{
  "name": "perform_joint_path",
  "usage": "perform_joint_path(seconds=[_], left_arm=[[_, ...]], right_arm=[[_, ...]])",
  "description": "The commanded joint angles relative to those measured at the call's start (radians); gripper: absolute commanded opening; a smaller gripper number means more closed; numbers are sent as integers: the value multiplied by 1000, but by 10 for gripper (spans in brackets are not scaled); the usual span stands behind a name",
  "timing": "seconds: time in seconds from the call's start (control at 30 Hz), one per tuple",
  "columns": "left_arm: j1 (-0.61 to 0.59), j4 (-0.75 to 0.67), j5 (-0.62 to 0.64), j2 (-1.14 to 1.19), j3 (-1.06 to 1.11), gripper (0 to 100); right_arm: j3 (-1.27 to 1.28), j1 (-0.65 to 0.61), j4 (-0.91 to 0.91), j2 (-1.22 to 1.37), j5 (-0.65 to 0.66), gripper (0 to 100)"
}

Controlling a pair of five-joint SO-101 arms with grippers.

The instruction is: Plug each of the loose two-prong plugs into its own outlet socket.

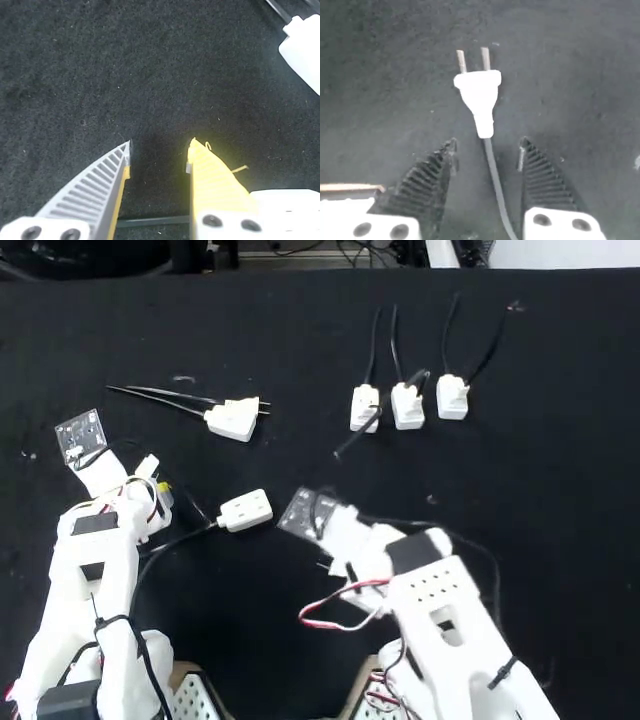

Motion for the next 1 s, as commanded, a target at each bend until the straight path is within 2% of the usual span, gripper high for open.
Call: perform_joint_path(seconds=[0.0, 0.4, 0.97], left_arm=[[4, -17, -11, -28, -10, 188], [4, -17, -11, -28, -8, 188], [4, -17, -11, -28, -8, 188]], right_arm=[[38, -15, -107, -24, 17, 177], [48, -15, -184, -22, 17, 177], [16, -14, -176, -21, 17, 177]])
